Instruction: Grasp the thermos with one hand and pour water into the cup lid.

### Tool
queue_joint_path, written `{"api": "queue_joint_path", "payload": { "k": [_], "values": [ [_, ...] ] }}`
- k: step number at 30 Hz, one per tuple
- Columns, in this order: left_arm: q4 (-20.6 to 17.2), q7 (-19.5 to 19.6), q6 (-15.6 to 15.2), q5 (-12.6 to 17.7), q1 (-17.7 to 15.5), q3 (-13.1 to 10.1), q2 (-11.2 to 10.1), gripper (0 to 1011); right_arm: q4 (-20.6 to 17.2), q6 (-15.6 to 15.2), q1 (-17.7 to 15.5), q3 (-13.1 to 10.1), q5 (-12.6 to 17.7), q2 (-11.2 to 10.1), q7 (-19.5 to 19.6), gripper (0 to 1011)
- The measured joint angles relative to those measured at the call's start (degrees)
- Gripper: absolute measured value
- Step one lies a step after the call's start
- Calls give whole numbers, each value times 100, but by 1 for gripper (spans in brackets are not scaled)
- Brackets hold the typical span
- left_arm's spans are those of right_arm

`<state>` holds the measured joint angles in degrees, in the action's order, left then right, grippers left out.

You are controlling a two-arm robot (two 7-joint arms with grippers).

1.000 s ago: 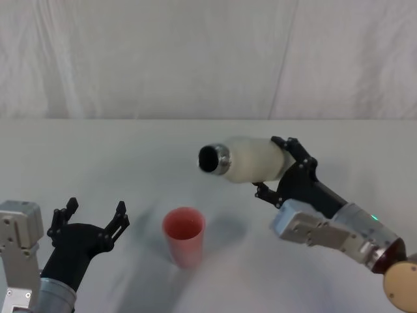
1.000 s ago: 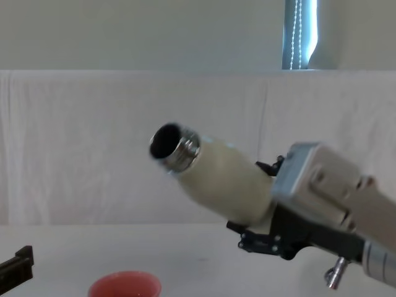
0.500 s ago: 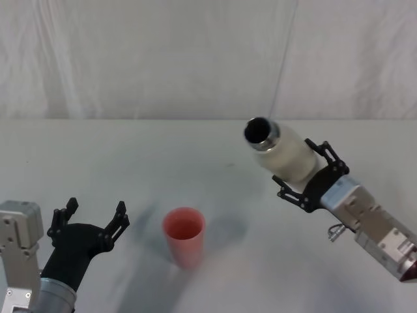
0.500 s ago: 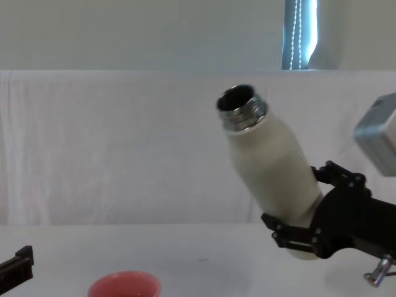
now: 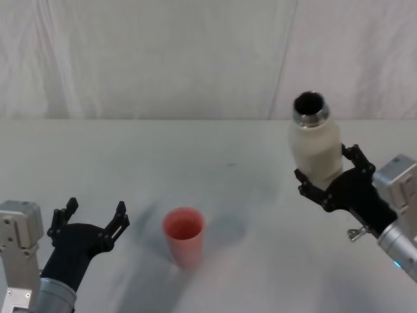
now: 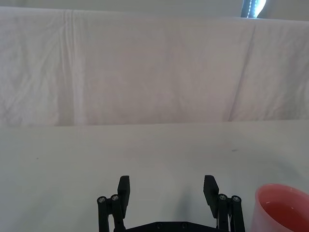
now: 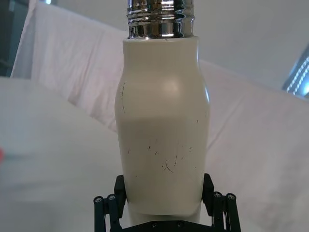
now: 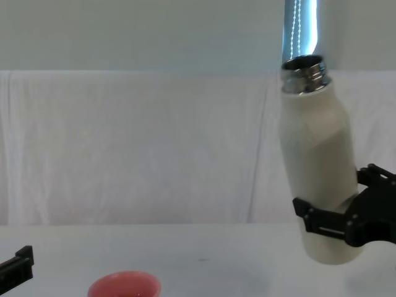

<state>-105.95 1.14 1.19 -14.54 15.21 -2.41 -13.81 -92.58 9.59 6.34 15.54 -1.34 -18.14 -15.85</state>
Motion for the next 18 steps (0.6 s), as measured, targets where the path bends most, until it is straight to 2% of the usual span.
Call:
{"api": "queue_joint_path", "payload": {
  "k": [11,18],
  "values": [
    [0,0,0,0,0,0,0,1001,-86,-631,-179,-424,1173,236,-205,951],
    [0,0,0,0,0,0,0,1001,-34,-933,-170,-534,1781,343,-266,950]
  ]
}}
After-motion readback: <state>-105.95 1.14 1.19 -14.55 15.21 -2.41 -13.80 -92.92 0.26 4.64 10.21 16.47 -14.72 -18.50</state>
